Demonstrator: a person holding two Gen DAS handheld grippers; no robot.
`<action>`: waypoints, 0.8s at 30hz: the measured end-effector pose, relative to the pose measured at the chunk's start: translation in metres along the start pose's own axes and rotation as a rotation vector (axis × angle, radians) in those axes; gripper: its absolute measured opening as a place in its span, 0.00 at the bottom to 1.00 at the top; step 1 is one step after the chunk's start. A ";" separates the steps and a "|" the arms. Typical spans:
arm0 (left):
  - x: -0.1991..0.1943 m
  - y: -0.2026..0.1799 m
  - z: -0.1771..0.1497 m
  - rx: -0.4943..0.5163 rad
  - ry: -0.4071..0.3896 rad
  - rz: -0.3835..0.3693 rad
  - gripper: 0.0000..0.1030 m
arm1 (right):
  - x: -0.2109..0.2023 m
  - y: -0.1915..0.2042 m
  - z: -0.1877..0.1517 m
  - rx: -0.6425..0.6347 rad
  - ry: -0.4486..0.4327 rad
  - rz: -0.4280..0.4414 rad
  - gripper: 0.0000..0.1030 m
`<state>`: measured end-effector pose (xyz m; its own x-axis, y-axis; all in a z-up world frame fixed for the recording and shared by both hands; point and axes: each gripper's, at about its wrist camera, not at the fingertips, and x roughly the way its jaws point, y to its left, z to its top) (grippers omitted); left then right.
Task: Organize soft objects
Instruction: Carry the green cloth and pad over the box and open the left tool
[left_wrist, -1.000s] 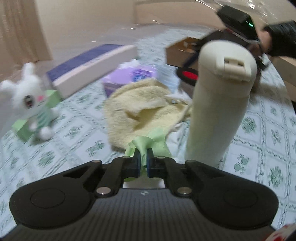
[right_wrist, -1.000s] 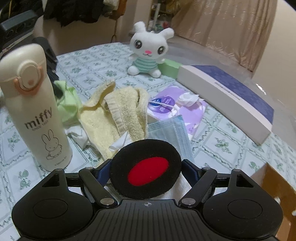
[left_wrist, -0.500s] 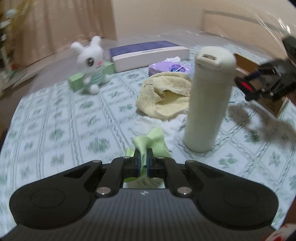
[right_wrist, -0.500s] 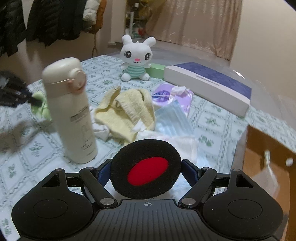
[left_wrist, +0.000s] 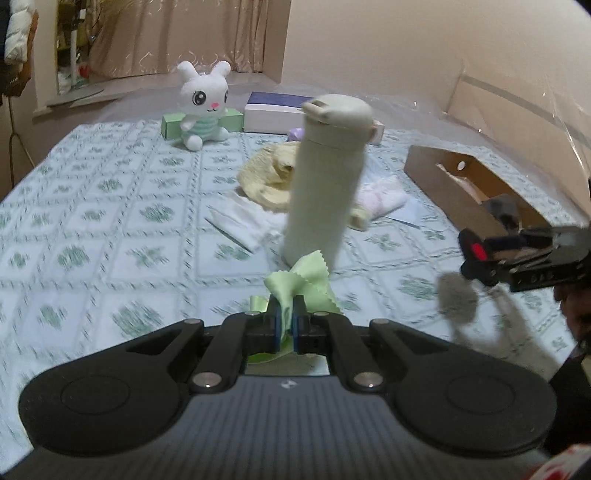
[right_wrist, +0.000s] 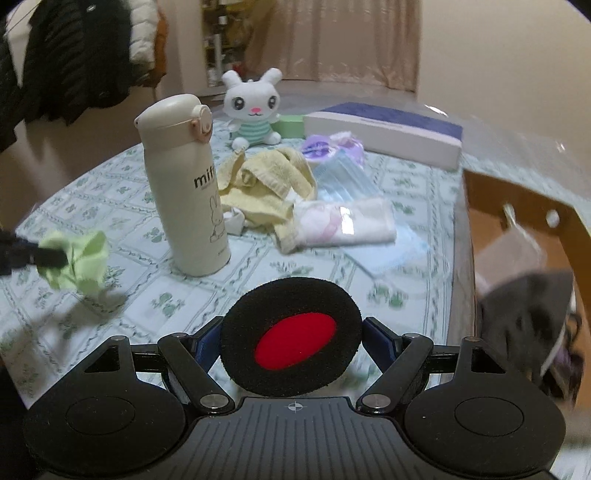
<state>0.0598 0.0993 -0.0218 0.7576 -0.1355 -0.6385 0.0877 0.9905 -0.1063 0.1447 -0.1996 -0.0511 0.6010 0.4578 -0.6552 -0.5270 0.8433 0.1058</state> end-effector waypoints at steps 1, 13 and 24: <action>-0.001 -0.006 -0.003 -0.012 -0.001 -0.001 0.05 | -0.003 0.001 -0.003 0.014 0.000 -0.005 0.76; -0.007 -0.065 -0.016 -0.106 -0.015 -0.014 0.05 | -0.051 0.012 -0.031 0.084 -0.047 -0.078 0.76; -0.001 -0.111 -0.006 -0.078 -0.010 -0.079 0.05 | -0.084 -0.014 -0.045 0.137 -0.078 -0.146 0.76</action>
<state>0.0453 -0.0105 -0.0144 0.7566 -0.2124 -0.6184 0.0970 0.9718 -0.2151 0.0746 -0.2625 -0.0309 0.7126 0.3440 -0.6115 -0.3475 0.9302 0.1183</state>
